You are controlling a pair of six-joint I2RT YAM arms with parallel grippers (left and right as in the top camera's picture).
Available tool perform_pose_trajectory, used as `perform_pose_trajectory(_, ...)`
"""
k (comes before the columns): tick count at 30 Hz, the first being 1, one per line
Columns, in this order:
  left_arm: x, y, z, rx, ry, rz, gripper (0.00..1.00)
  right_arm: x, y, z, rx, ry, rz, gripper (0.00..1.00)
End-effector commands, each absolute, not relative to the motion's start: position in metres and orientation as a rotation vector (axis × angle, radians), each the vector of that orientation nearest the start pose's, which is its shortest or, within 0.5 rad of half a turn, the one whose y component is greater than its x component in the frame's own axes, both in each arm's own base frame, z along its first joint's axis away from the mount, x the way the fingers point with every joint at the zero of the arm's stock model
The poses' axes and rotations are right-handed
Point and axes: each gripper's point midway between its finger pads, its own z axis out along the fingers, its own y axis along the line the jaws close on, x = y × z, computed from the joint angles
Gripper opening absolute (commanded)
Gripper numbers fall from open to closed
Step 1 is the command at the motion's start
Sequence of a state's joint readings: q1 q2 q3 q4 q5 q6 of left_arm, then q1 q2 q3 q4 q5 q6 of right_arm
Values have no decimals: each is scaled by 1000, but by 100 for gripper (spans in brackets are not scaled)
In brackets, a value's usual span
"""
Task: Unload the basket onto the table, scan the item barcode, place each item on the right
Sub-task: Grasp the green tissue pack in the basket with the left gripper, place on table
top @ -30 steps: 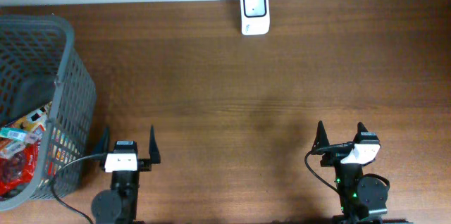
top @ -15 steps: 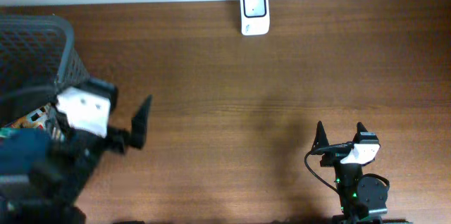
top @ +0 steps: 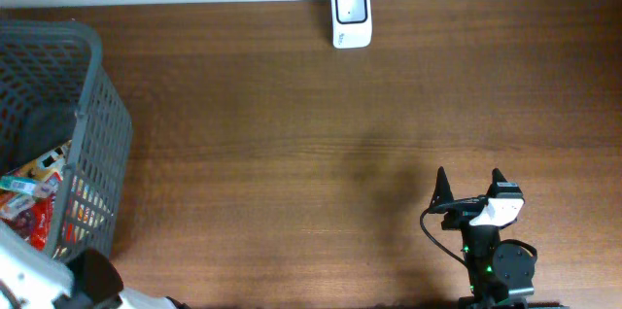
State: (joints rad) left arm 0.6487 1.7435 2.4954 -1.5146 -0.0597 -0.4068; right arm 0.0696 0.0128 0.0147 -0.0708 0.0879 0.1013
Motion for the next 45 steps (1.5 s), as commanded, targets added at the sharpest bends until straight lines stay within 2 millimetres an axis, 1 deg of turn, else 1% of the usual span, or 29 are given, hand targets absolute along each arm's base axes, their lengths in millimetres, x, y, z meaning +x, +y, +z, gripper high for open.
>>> perform_pose_trajectory(1, 307, 261, 361, -1370, 2112, 228, 99, 246, 0, 157, 99, 1642, 52, 98)
perform_pose_trajectory(2, 304, 274, 336, -1460, 2161, 303, 99, 246, 0, 157, 99, 1642, 52, 98)
perform_pose_trajectory(3, 305, 279, 312, -1503, 2234, 332, 84, 246, 0, 157, 99, 1642, 52, 98)
perform_pose_trajectory(4, 311, 283, 281, -1546, 2324, 332, 75, 246, 0, 157, 99, 1642, 52, 98)
perform_pose_trajectory(5, 313, 286, 260, -1577, 2382, 333, 75, 246, 0, 157, 99, 1642, 52, 98)
perform_pose_trajectory(8, 313, 288, 215, -1626, 2516, 331, 75, 246, 0, 157, 99, 1642, 52, 98)
perform_pose_trajectory(9, 309, 286, 204, -1648, 2549, 337, 75, 246, 0, 157, 99, 1642, 52, 98)
perform_pose_trajectory(11, 284, 294, 184, -1746, 2593, 445, 79, 246, 0, 157, 99, 1642, 52, 98)
perform_pose_trajectory(13, 259, 298, 164, -1847, 2637, 444, 82, 246, 0, 157, 99, 1642, 52, 98)
perform_pose_trajectory(14, 251, 301, 154, -1886, 2644, 440, 82, 246, 0, 157, 99, 1642, 52, 98)
perform_pose_trajectory(15, 250, 306, 142, -1858, 2671, 401, 82, 246, 0, 157, 99, 1642, 52, 98)
perform_pose_trajectory(17, 278, 300, 132, -1681, 2714, 173, 82, 246, 0, 157, 99, 1642, 52, 98)
perform_pose_trajectory(19, 293, 297, 124, -1616, 2718, 142, 80, 246, 0, 157, 99, 1642, 52, 98)
perform_pose_trajectory(22, 305, 285, 96, -1545, 2798, 134, 71, 246, 0, 157, 99, 1642, 52, 98)
perform_pose_trajectory(24, 305, 286, 91, -1546, 2798, 135, 70, 246, 0, 157, 99, 1642, 52, 98)
perform_pose_trajectory(26, 294, 297, 90, -1557, 2807, 263, 66, 246, 0, 157, 99, 1642, 52, 98)
perform_pose_trajectory(27, 283, 305, 91, -1580, 2808, 368, 66, 246, 0, 157, 99, 1642, 52, 98)
perform_pose_trajectory(28, 278, 308, 90, -1641, 2778, 420, 67, 246, 0, 157, 99, 1642, 52, 98)
perform_pose_trajectory(31, 278, 312, 90, -1647, 2762, 421, 68, 246, 0, 157, 99, 1642, 52, 98)
perform_pose_trajectory(32, 278, 312, 90, -1647, 2762, 420, 64, 246, 0, 157, 99, 1642, 52, 98)
perform_pose_trajectory(33, 277, 311, 88, -1650, 2769, 419, 53, 246, 0, 157, 99, 1642, 52, 98)
perform_pose_trajectory(35, 273, 308, 83, -1656, 2788, 415, 44, 246, 0, 157, 99, 1642, 52, 98)
perform_pose_trajectory(36, 271, 306, 78, -1659, 2798, 413, 32, 246, 0, 157, 99, 1642, 52, 98)
perform_pose_trajectory(37, 270, 305, 77, -1660, 2803, 412, 25, 246, 0, 157, 99, 1642, 52, 98)
perform_pose_trajectory(38, 271, 304, 76, -1660, 2803, 399, 22, 246, 0, 157, 99, 1642, 52, 98)
perform_pose_trajectory(40, 271, 303, 77, -1662, 2807, 398, 0, 246, 0, 157, 99, 1642, 52, 98)
perform_pose_trajectory(42, 277, 299, 89, -1661, 2798, 330, 0, 246, 0, 157, 99, 1642, 52, 98)
perform_pose_trajectory(43, 287, 297, 105, -1649, 2769, 267, 0, 246, 0, 157, 99, 1642, 52, 98)
perform_pose_trajectory(45, 310, 291, 153, -1593, 2684, 139, 0, 246, 0, 157, 99, 1642, 52, 98)
